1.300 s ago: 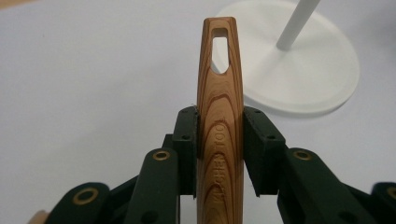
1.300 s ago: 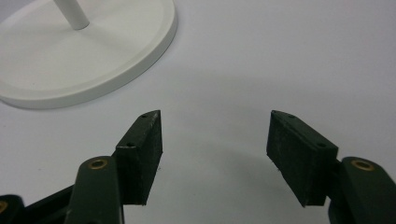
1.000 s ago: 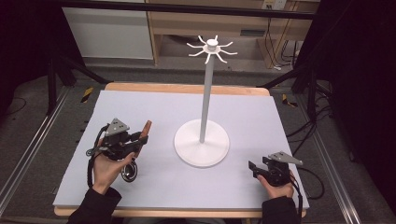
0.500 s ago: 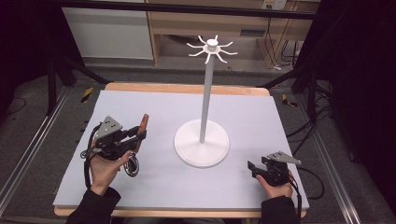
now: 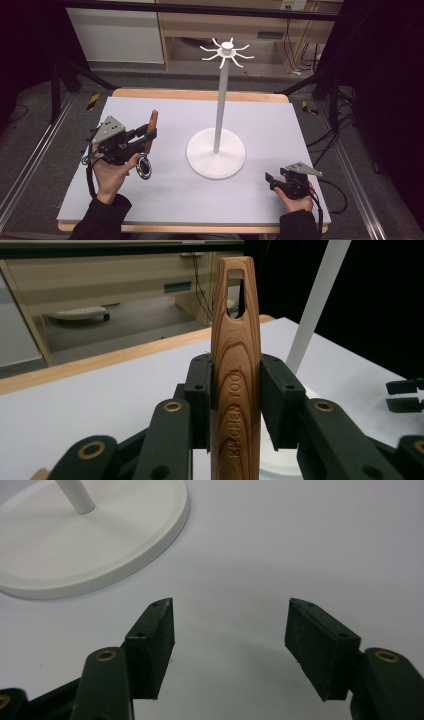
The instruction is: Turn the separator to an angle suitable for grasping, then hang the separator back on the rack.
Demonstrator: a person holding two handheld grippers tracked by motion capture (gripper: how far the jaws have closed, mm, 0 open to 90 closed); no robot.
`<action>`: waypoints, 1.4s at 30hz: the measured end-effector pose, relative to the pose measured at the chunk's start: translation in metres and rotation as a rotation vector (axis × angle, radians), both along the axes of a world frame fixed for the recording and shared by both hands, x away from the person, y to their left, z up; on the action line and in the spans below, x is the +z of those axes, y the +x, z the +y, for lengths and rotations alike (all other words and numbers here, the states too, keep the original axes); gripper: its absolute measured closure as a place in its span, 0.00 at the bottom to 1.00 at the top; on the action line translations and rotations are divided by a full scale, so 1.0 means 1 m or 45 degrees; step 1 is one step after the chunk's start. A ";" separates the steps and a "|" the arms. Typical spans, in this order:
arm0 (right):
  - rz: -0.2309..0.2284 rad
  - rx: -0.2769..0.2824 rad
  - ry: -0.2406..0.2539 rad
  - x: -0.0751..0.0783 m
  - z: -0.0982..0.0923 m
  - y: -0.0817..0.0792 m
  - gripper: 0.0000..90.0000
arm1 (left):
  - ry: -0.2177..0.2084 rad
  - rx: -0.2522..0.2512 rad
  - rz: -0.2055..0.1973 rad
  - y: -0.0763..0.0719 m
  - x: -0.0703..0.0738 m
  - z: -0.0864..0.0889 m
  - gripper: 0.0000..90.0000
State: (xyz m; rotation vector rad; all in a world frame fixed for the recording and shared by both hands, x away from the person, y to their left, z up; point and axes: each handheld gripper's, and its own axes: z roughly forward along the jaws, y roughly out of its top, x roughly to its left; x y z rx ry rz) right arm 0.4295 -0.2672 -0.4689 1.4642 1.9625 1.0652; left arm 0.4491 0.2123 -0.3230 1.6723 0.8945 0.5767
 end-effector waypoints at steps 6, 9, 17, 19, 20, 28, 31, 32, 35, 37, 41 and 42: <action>0.007 -0.007 0.016 0.001 0.000 -0.001 0.41 | -0.030 -0.012 -0.040 0.001 0.014 -0.006 0.75; 0.002 -0.006 0.010 0.001 0.000 -0.001 0.41 | -0.037 -0.017 -0.058 0.001 0.021 -0.009 0.75; -0.002 -0.005 0.011 0.001 0.000 -0.001 0.41 | -0.030 -0.027 -0.092 0.002 0.036 -0.017 0.75; -0.005 -0.003 0.013 0.001 0.000 -0.002 0.40 | -0.026 -0.032 -0.092 0.003 0.039 -0.019 0.75; -0.006 -0.004 0.012 0.001 0.000 -0.002 0.40 | -0.025 -0.034 -0.092 0.004 0.040 -0.020 0.75; -0.006 -0.003 0.013 0.001 -0.001 -0.002 0.40 | -0.017 -0.041 -0.115 0.005 0.053 -0.029 0.75; -0.006 -0.004 -0.001 0.000 -0.001 -0.001 0.39 | -0.023 -0.042 -0.122 0.004 0.058 -0.029 0.75; -0.005 -0.003 -0.003 0.000 -0.001 -0.001 0.39 | -0.025 -0.042 -0.125 0.004 0.059 -0.029 0.75; -0.003 -0.005 -0.007 0.000 0.000 -0.001 0.39 | -0.034 -0.047 -0.133 0.003 0.063 -0.030 0.75; -0.004 -0.007 -0.010 0.000 0.000 -0.001 0.39 | -0.038 -0.047 -0.136 0.004 0.066 -0.030 0.75; -0.006 -0.007 -0.011 0.000 0.000 -0.001 0.39 | -0.055 -0.056 -0.141 0.004 0.070 -0.033 0.75; -0.005 -0.007 -0.012 0.000 0.000 -0.001 0.39 | -0.054 -0.060 -0.141 0.004 0.072 -0.034 0.75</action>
